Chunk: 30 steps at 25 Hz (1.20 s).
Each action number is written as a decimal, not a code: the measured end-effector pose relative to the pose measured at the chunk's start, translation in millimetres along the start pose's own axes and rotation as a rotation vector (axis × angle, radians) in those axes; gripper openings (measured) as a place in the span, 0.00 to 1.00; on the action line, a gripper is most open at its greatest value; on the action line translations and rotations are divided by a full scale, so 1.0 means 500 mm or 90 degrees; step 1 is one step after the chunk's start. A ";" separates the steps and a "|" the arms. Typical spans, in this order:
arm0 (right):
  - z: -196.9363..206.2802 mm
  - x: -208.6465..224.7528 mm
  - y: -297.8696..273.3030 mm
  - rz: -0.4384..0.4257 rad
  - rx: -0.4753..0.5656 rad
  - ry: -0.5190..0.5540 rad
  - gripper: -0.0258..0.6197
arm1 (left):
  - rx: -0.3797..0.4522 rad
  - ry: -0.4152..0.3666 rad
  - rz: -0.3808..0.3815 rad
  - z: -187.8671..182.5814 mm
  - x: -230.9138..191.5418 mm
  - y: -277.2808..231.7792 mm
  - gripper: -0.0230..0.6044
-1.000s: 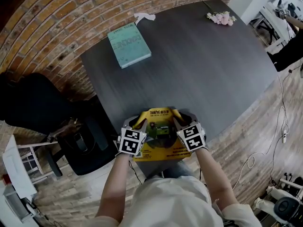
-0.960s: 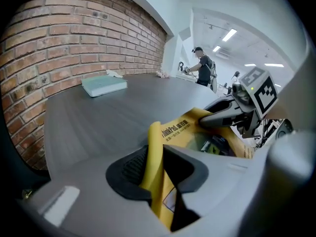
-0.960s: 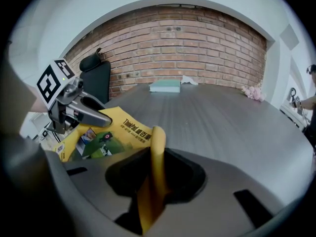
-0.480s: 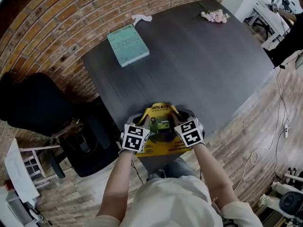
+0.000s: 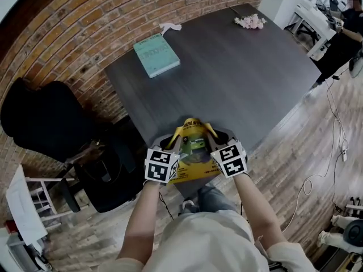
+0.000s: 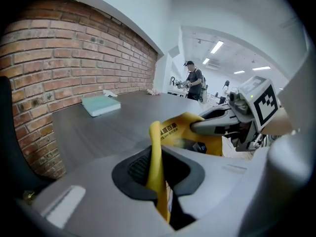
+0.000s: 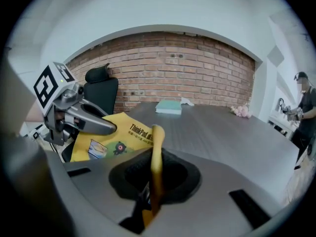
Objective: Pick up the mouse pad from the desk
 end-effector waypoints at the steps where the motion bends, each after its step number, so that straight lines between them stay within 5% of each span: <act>1: -0.004 -0.008 0.014 0.004 0.007 0.001 0.08 | 0.007 -0.002 0.000 -0.001 0.007 0.013 0.08; 30: 0.024 -0.289 0.425 0.071 0.151 0.019 0.08 | 0.175 -0.018 -0.012 0.090 0.247 0.415 0.08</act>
Point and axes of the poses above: the fingertips, and each gripper's own axes: y backward along the fingers, x to its right, z out of its underside, the point moved 1 cm from there along y, backward along the fingers, and after that the axes turned 1 degree about -x, right-handed, at the moved point
